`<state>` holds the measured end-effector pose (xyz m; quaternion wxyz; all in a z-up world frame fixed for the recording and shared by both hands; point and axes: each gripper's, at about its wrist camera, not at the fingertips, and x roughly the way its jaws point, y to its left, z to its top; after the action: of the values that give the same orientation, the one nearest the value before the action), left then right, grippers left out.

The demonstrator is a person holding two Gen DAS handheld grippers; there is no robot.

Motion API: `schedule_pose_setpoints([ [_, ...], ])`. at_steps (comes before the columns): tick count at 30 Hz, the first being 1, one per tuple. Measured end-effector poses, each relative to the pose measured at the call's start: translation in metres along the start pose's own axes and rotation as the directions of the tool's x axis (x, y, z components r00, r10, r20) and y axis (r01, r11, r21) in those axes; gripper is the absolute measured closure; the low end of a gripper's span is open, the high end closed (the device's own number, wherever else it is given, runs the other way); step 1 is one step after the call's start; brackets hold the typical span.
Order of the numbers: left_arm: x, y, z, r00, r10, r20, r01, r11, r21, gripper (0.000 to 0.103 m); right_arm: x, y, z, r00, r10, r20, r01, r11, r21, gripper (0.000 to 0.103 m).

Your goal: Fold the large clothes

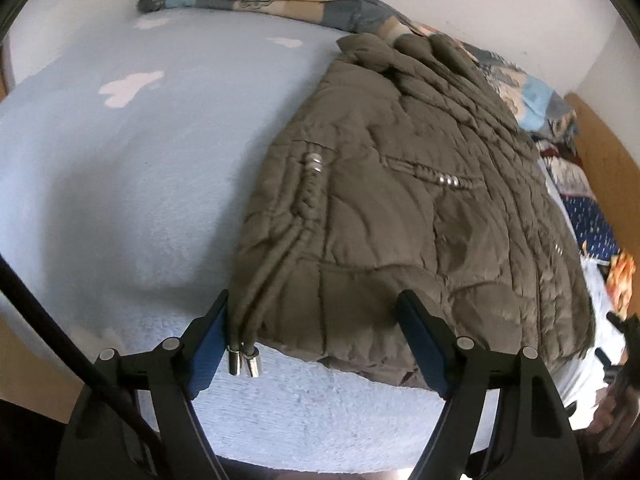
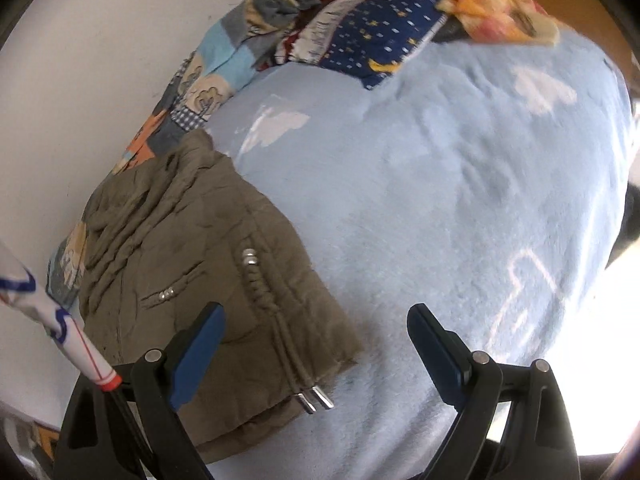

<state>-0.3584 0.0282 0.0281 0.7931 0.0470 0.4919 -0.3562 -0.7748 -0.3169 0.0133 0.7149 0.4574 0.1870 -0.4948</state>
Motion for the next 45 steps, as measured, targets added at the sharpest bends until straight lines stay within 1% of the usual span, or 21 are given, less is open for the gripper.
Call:
schedule_pose_setpoints([
  [2, 0.002, 0.001, 0.0, 1.0, 0.004, -0.003, -0.004, 1.0, -0.008, 0.023, 0.002, -0.006, 0.001, 1.0, 0.01, -0.012, -0.01, 0.999, 0.031, 0.008],
  [6, 0.005, 0.012, 0.001, 1.0, -0.009, -0.014, 0.008, 0.997, -0.075, 0.023, 0.008, -0.012, 0.002, 0.999, 0.022, -0.033, -0.02, 0.998, 0.068, 0.008],
  [9, 0.005, 0.011, 0.0, 1.0, -0.002, -0.004, 0.001, 0.997, -0.072, 0.023, 0.015, -0.022, 0.0, 0.997, 0.043, -0.056, -0.036, 0.992, 0.121, 0.008],
  [14, 0.008, 0.011, 0.001, 1.0, -0.006, 0.008, 0.007, 0.997, -0.078, 0.023, 0.029, -0.037, -0.004, 0.987, 0.132, -0.095, -0.107, 0.967, 0.231, 0.008],
  [17, 0.012, 0.008, 0.002, 1.0, -0.001, 0.015, 0.003, 0.997, -0.084, 0.023, 0.036, -0.036, -0.006, 0.985, 0.133, -0.106, -0.105, 0.965, 0.239, 0.007],
  [19, 0.013, 0.005, 0.003, 1.0, 0.007, 0.027, -0.005, 0.997, -0.077, 0.023, 0.038, -0.029, -0.007, 0.982, 0.152, -0.111, -0.125, 0.968, 0.217, 0.009],
  [20, 0.012, 0.005, 0.003, 0.999, 0.007, 0.032, -0.005, 0.997, -0.076, 0.023, 0.039, -0.021, -0.008, 0.977, 0.177, -0.119, -0.152, 0.97, 0.192, 0.019],
  [21, 0.012, 0.004, 0.004, 0.999, 0.008, 0.038, -0.005, 0.997, -0.075, 0.023, 0.04, -0.016, -0.009, 0.973, 0.193, -0.127, -0.169, 0.97, 0.174, 0.036],
  [22, 0.011, 0.003, 0.004, 0.999, 0.013, 0.048, -0.01, 0.998, -0.069, 0.024, 0.041, -0.007, -0.01, 0.969, 0.206, -0.136, -0.187, 0.972, 0.14, 0.041],
  [24, 0.008, 0.001, 0.005, 0.997, 0.028, 0.076, -0.024, 0.998, -0.057, 0.033, 0.039, 0.007, -0.014, 0.962, 0.234, -0.139, -0.224, 0.971, 0.083, 0.062],
  [26, 0.008, -0.001, 0.005, 0.995, 0.04, 0.089, -0.036, 0.998, -0.043, 0.034, 0.035, 0.015, -0.014, 0.965, 0.232, -0.125, -0.229, 0.973, 0.038, 0.07],
  [27, 0.01, -0.001, 0.005, 0.995, 0.043, 0.086, -0.04, 0.998, -0.042, 0.034, 0.035, 0.017, -0.014, 0.968, 0.22, -0.124, -0.219, 0.975, 0.021, 0.07],
  [29, 0.016, -0.001, 0.006, 0.996, 0.052, 0.075, -0.049, 0.998, -0.042, 0.034, 0.042, 0.015, -0.016, 0.972, 0.193, -0.134, -0.19, 0.981, 0.031, 0.07],
  [30, 0.016, -0.001, 0.006, 0.995, 0.054, 0.078, -0.052, 0.998, -0.038, 0.037, 0.044, 0.014, -0.016, 0.972, 0.192, -0.138, -0.188, 0.981, 0.035, 0.073],
  [31, 0.015, -0.002, 0.007, 0.994, 0.06, 0.089, -0.058, 0.998, -0.026, 0.045, 0.043, 0.016, -0.017, 0.974, 0.179, -0.137, -0.179, 0.984, 0.015, 0.079],
  [32, 0.012, -0.005, 0.008, 0.993, 0.064, 0.104, -0.063, 0.998, -0.008, 0.065, 0.038, 0.021, -0.019, 0.979, 0.161, -0.125, -0.166, 0.986, -0.028, 0.087],
  [33, 0.009, -0.01, 0.009, 0.99, 0.066, 0.121, -0.068, 0.998, 0.018, 0.071, 0.031, 0.029, -0.02, 0.983, 0.15, -0.104, -0.158, 0.985, -0.072, 0.09],
  [34, 0.005, -0.014, 0.009, 0.987, 0.075, 0.14, -0.081, 0.996, 0.038, 0.073, 0.026, 0.033, -0.021, 0.984, 0.148, -0.095, -0.156, 0.984, -0.088, 0.091],
  [36, -0.002, -0.023, 0.007, 0.981, 0.094, 0.168, -0.108, 0.991, 0.081, 0.077, 0.017, 0.03, -0.023, 0.984, 0.155, -0.087, -0.162, 0.984, -0.077, 0.093],
  [40, -0.016, -0.026, 0.004, 0.977, 0.099, 0.19, -0.121, 0.987, 0.109, 0.079, 0.005, 0.028, -0.03, 0.986, 0.143, -0.091, -0.15, 0.986, -0.072, 0.094],
  [45, -0.021, -0.018, 0.004, 0.983, 0.095, 0.156, -0.111, 0.989, 0.095, 0.08, -0.01, 0.028, -0.038, 0.984, 0.157, -0.085, -0.163, 0.984, -0.072, 0.094],
])
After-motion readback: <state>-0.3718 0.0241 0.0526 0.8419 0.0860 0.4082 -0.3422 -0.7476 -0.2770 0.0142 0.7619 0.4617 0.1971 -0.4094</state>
